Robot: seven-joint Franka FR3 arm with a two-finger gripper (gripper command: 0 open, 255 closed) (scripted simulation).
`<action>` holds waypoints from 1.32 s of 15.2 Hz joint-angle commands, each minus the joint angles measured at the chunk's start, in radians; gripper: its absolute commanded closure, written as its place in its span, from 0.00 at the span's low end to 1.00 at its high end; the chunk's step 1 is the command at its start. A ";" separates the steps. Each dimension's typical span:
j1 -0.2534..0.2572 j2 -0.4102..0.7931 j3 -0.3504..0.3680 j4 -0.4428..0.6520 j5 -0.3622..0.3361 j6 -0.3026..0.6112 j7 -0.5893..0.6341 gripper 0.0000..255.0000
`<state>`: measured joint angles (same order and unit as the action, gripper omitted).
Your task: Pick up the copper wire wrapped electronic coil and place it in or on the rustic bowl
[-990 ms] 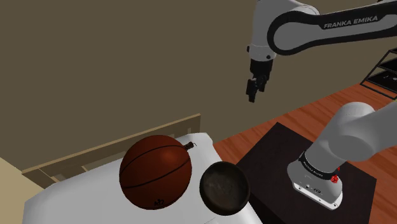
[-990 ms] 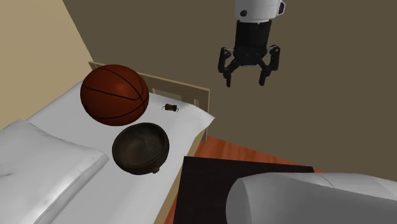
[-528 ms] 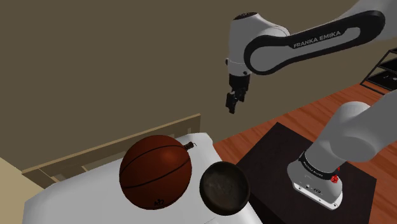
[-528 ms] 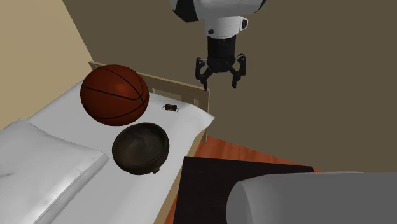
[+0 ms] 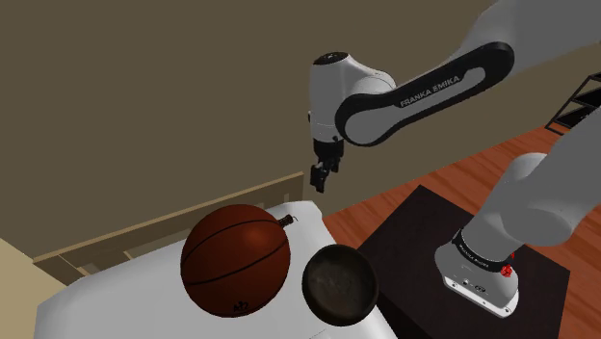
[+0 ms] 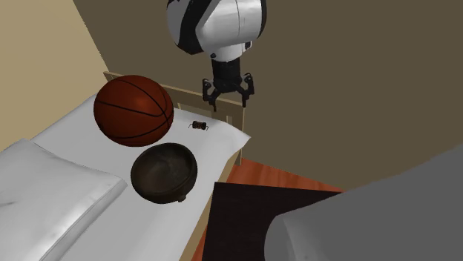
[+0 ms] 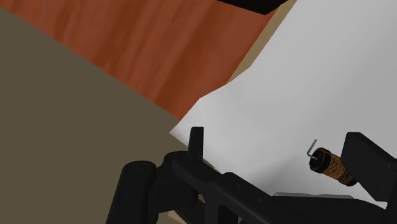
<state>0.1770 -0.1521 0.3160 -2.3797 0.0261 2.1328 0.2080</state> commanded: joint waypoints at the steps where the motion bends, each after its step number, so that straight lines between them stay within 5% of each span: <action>1: 0.010 0.073 0.023 0.026 -0.025 0.053 0.030 0.00; 12: 0.125 0.468 0.066 0.290 -0.249 0.188 0.216 0.00; 20: 0.142 0.544 0.040 0.278 -0.297 0.270 0.248 0.00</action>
<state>0.3171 0.3802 0.3599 -2.1009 -0.2635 2.3905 0.4520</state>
